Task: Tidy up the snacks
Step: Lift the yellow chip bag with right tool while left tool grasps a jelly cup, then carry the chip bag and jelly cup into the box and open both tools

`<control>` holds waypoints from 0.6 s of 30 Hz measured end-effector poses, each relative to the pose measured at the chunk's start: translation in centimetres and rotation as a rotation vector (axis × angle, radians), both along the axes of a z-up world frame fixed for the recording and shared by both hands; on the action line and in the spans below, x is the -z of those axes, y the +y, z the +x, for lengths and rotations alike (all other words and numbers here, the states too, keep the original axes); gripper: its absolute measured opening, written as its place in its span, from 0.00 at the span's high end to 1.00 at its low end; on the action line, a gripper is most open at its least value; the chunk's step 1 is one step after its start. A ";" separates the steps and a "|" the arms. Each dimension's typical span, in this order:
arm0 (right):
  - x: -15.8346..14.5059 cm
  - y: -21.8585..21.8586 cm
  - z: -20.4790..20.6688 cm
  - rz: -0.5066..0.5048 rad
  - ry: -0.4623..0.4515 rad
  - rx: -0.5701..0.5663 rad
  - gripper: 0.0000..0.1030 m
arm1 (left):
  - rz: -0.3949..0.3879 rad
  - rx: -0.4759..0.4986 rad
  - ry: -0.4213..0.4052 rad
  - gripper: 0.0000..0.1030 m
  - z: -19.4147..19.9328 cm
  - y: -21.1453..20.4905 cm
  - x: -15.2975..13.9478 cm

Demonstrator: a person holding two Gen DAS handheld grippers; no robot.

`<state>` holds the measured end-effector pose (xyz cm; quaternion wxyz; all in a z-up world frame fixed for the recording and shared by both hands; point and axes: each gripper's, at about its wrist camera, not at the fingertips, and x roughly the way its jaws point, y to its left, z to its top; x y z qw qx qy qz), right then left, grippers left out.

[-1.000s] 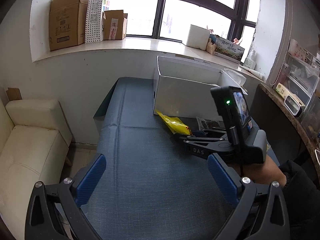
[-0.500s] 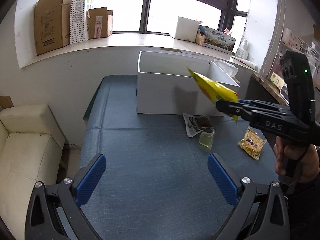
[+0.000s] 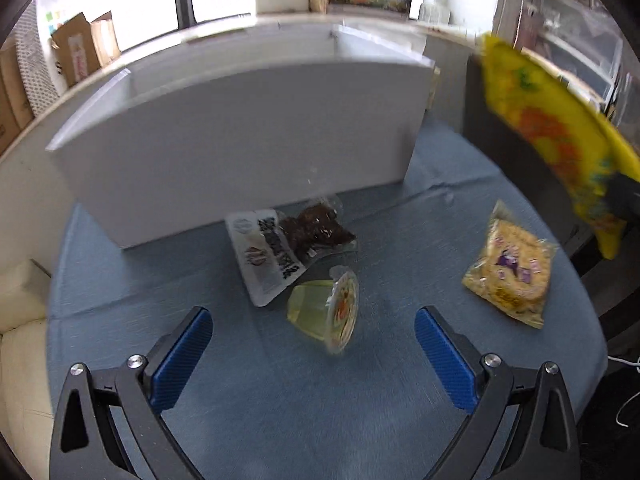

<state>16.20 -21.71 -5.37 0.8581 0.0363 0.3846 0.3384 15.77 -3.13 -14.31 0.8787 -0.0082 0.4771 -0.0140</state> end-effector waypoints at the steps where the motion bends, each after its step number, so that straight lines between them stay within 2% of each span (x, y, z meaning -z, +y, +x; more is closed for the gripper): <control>1: 0.3 -0.4 0.1 0.006 0.008 0.012 0.73 | 0.005 -0.008 0.012 0.09 0.5 0.0 0.6; 2: 0.5 -0.8 0.1 0.010 0.015 0.020 0.73 | 0.006 -0.020 0.030 0.21 0.8 0.2 1.0; 3: 0.7 -1.1 0.2 0.011 0.022 0.026 0.73 | -0.012 -0.027 0.044 0.54 0.9 0.4 1.4; 4: 0.9 -1.5 0.1 0.013 0.026 0.032 0.73 | -0.035 -0.031 0.044 0.61 0.9 0.8 1.5; 7: 1.4 -2.0 0.1 0.022 0.037 0.037 0.73 | -0.039 -0.031 0.037 0.67 0.4 1.0 1.1; 13: 1.7 -1.1 -0.1 0.030 0.043 0.012 0.73 | -0.087 -0.028 0.009 0.68 -1.0 1.9 -0.3; 18: 1.7 -0.2 -0.3 0.028 0.041 -0.007 0.73 | -0.097 -0.033 -0.041 0.68 -4.1 2.5 -3.3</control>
